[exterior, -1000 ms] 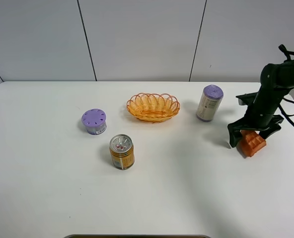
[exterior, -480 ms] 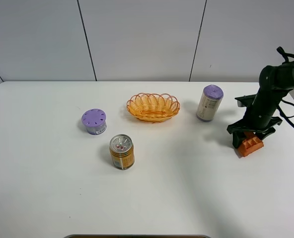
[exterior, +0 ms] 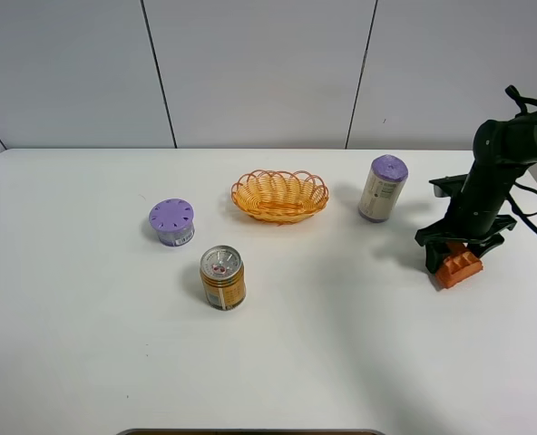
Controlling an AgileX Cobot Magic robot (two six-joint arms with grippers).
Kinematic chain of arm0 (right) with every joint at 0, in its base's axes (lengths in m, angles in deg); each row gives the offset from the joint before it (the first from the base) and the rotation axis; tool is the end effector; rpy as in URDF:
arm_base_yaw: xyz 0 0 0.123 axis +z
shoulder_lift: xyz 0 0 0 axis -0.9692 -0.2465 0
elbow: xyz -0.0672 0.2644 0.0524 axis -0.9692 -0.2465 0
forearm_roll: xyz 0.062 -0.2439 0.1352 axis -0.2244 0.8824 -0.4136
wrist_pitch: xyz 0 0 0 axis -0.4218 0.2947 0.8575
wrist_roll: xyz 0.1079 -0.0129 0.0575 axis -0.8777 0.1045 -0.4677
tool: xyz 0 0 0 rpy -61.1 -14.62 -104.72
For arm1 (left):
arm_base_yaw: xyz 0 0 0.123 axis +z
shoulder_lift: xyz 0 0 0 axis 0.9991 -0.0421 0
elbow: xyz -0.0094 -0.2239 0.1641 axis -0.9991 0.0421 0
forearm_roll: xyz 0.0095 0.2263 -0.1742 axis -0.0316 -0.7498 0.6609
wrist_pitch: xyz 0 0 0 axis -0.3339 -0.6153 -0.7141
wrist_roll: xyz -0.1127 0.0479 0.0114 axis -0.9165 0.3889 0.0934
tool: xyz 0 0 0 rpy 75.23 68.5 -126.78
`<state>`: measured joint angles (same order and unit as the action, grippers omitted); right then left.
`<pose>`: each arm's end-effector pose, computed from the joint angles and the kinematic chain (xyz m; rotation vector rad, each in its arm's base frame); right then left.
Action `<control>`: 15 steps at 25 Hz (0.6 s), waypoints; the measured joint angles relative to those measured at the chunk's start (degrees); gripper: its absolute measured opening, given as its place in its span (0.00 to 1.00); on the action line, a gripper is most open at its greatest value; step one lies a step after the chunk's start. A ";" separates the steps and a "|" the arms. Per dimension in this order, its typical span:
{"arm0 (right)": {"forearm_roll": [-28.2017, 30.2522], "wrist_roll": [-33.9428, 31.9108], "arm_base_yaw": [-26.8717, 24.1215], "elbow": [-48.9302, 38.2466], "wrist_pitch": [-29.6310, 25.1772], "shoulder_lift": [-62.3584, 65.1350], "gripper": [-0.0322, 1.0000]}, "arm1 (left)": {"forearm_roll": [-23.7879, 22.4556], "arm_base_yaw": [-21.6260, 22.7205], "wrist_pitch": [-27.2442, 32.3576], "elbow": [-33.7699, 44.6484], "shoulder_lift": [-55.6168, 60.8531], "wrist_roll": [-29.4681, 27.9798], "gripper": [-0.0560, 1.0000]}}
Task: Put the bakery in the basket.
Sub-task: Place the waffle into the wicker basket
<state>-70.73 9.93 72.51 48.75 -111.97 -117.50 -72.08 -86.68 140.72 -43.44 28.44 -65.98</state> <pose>0.3780 -0.0206 0.0328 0.2396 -3.0438 -0.0260 0.0653 0.0010 0.2568 -0.0038 2.1258 0.0166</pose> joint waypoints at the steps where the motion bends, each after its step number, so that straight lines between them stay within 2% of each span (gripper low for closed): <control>1: 0.00 0.00 0.00 0.00 -0.22 0.00 0.68 | 0.00 0.00 0.00 0.00 0.00 0.00 0.99; 6: 0.00 -0.78 0.00 0.00 -1.86 1.74 0.68 | 0.00 0.00 0.00 0.00 0.00 0.00 0.99; 15: -0.05 -1.03 0.00 -0.05 -4.46 13.51 0.68 | 0.00 0.00 0.00 0.00 0.00 0.00 0.99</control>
<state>-70.78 8.90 72.51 48.70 -116.43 -103.99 -72.08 -86.68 140.72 -43.44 28.44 -65.98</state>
